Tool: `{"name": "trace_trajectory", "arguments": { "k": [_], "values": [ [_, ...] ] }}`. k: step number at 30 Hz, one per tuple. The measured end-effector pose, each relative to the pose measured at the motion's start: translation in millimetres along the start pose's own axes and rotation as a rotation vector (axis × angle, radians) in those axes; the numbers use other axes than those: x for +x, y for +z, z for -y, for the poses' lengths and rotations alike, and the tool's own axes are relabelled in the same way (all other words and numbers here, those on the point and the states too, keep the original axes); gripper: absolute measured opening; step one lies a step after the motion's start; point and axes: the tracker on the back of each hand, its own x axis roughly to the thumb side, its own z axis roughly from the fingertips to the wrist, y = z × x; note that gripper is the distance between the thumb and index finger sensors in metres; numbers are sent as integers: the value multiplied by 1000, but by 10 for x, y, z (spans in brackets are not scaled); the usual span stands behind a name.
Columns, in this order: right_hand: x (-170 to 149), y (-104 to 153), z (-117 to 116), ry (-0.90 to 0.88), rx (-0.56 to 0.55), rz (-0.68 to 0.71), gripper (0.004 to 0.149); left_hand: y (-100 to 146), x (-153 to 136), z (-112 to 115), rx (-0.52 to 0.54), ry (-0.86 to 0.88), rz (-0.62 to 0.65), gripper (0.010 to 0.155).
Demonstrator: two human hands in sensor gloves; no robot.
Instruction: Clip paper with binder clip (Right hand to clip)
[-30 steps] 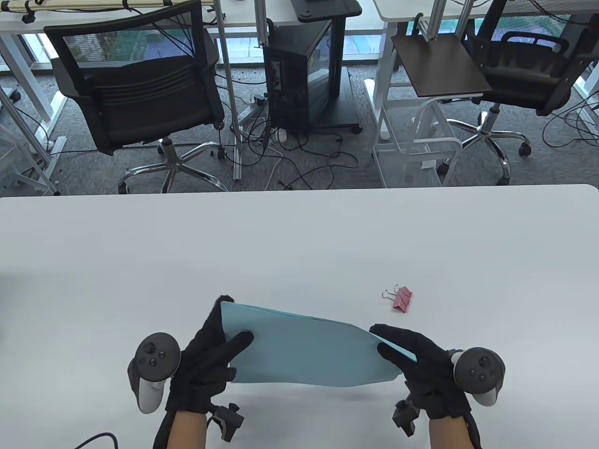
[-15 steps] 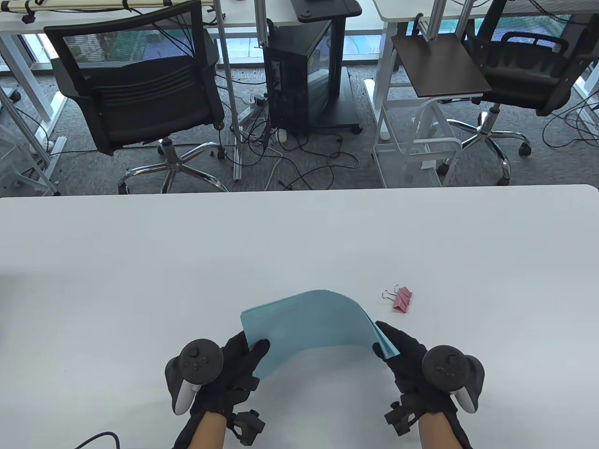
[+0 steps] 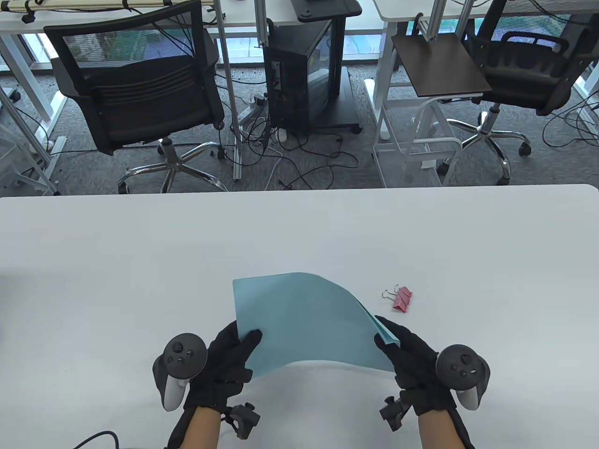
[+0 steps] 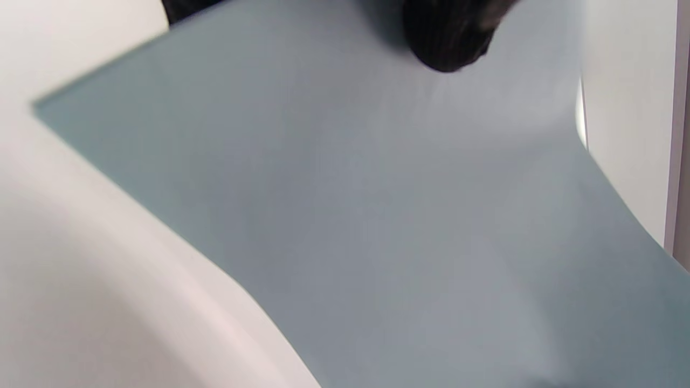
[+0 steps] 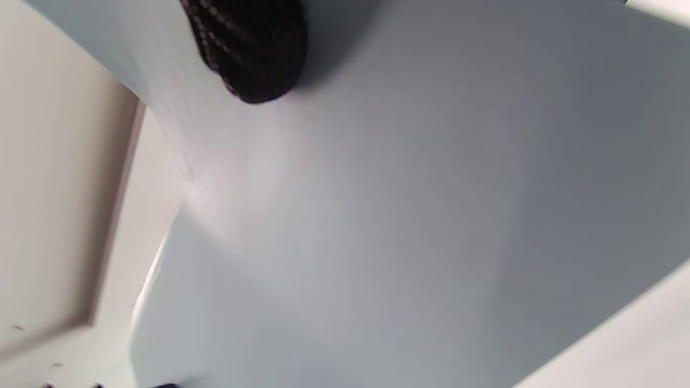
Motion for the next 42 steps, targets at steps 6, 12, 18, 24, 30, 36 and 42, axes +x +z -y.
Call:
{"name": "trace_trajectory", "arguments": {
  "k": [6,12,18,24,30,36,42],
  "values": [
    [92,-4,98,33,97,10,42,178,369,-239,250,-248,134,88],
    [226,-37,-11,185,273,51,42,290,868,-43,123,-653,352,97],
    [309,-47,-125,240,360,92,42,293,1030,352,-28,-869,451,84],
    [236,-59,-167,252,397,63,42,240,922,448,-39,-874,458,42],
    [275,-95,-35,325,244,44,62,181,838,382,-30,-856,426,40],
    [367,-237,440,711,-125,15,70,167,786,240,26,-844,368,41],
    [147,-616,610,893,12,-177,70,168,710,121,69,-817,299,42]
  ]
}}
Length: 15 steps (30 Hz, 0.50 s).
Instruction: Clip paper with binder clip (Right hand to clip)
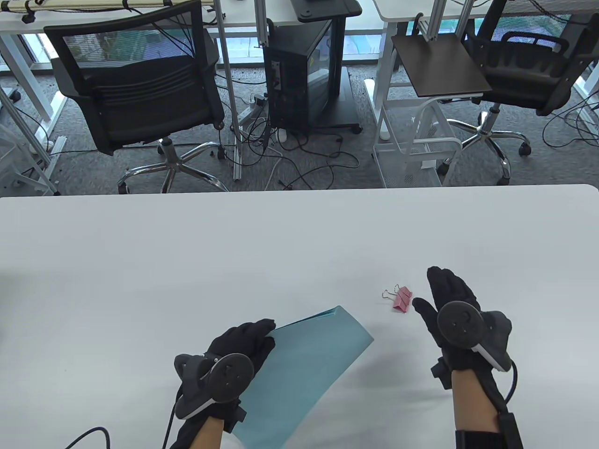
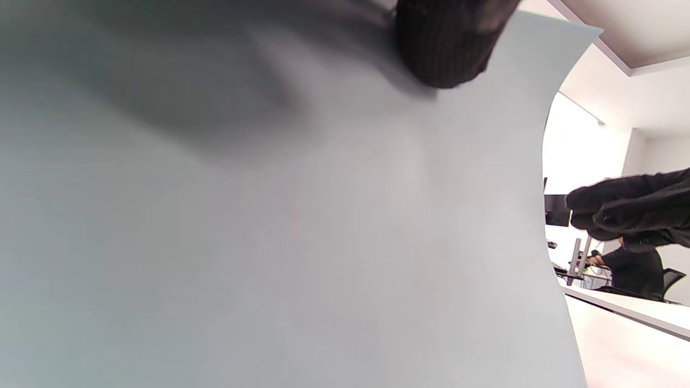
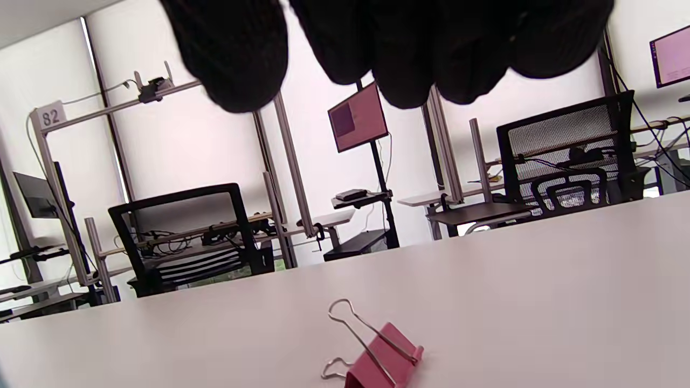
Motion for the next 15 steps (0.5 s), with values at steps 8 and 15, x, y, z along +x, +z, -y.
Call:
{"name": "trace_trajectory", "arguments": {
  "k": [8,15],
  "values": [
    [287,-458,-555,493,237,148,66,26,-88,53,-20,-23,-44,42],
    [413,-664,-956,827,407,246,60,46,-124,96,-45,-49,-57,42]
  ]
}}
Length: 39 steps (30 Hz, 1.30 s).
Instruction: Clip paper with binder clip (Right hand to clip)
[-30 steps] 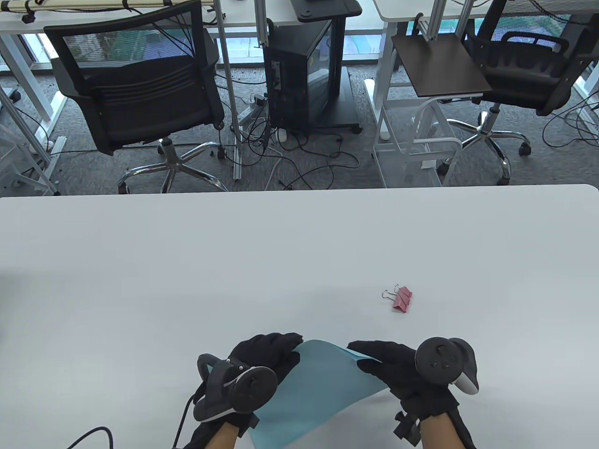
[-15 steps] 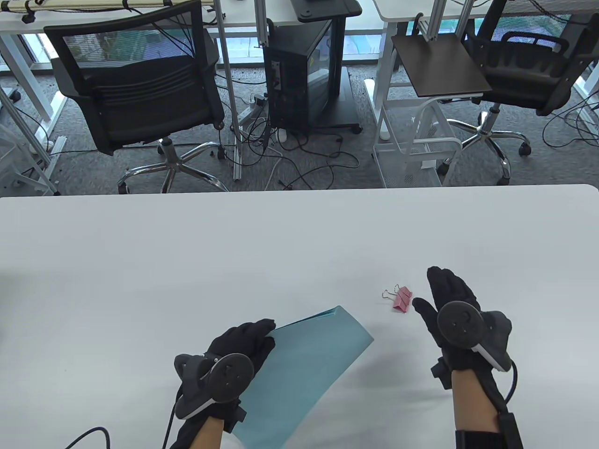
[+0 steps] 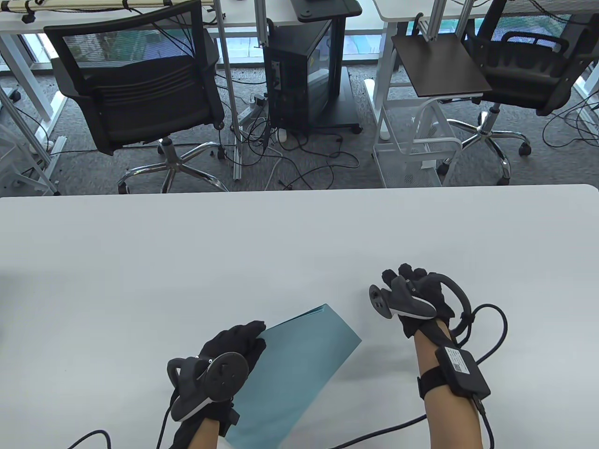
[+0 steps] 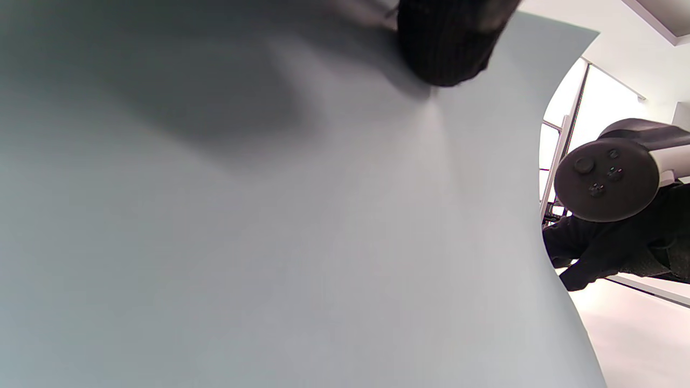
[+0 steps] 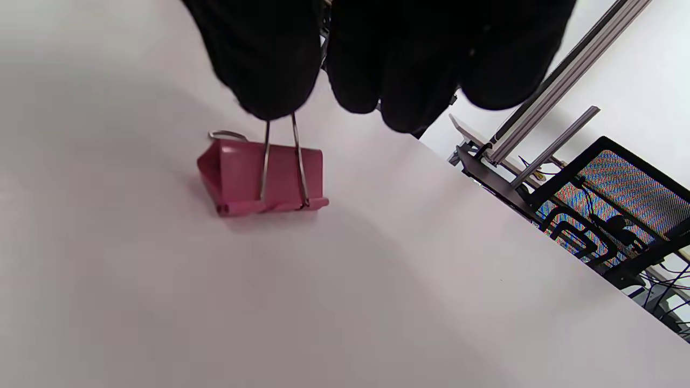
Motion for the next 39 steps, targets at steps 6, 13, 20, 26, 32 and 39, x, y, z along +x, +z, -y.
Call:
{"name": "trace_trajectory", "arguments": {
  "k": [6,13,20,26,32,39],
  "values": [
    [-9,-49,-8,-26,-65,-6,49,-5,-20,38,-17,-4,-11,42],
    [-63,-63,5,-76,5,-10,45,-6,-17,74,-37,-18,-12,42],
    [-228,56,-26,-266,138,-50,43,-6,-14,71,-44,-10,-10,42],
    [-387,286,-71,-540,-57,-99,38,-4,-19,75,-46,0,-9,42],
    [-483,570,-154,-820,-281,-143,39,-9,-17,89,-55,13,-4,42],
    [-490,893,-12,-902,-453,-107,84,-29,19,126,-77,10,10,42]
  ]
}}
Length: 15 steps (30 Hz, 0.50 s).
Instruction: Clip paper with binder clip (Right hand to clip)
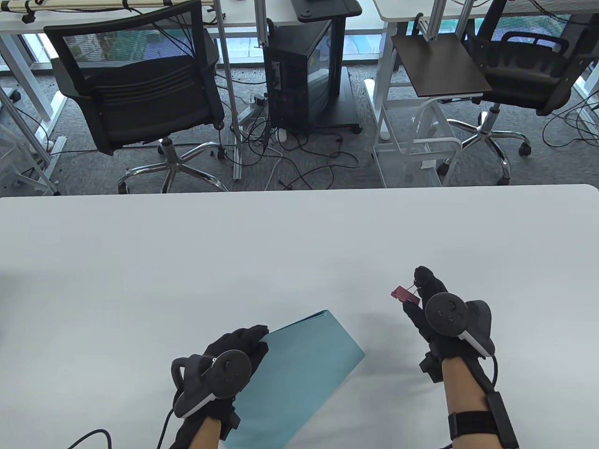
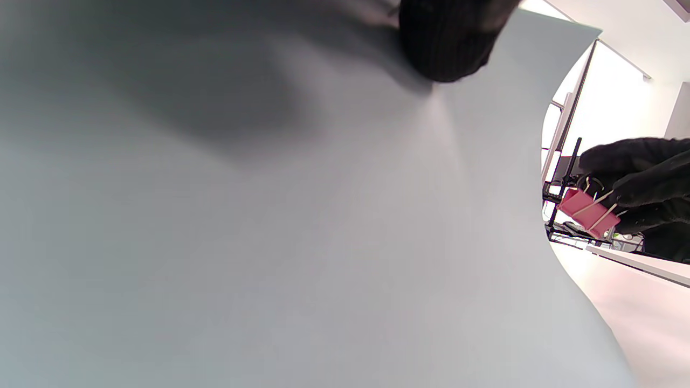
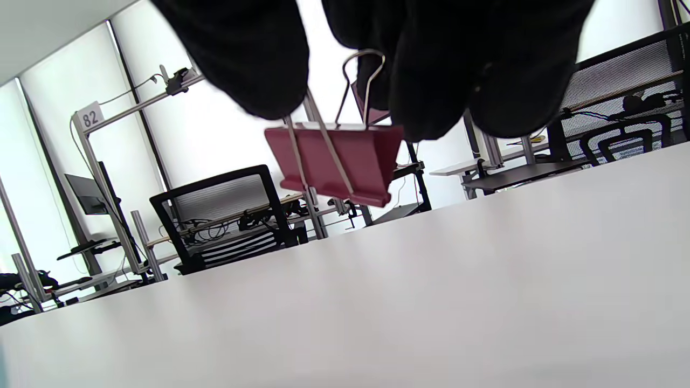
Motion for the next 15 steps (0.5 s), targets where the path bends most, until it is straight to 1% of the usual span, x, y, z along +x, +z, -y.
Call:
{"name": "trace_trajectory", "arguments": {
  "k": [3,8,11,15],
  "values": [
    [102,102,110,8,-45,26,84,-16,26,20,-10,-5,13,42],
    [236,273,238,24,-100,14,80,-35,84,31,-16,-22,33,42],
    [290,379,281,-53,-148,-7,77,-42,139,27,-13,-37,47,42],
    [376,485,285,-201,-202,37,72,-49,184,37,-16,-18,64,41]
  ]
}}
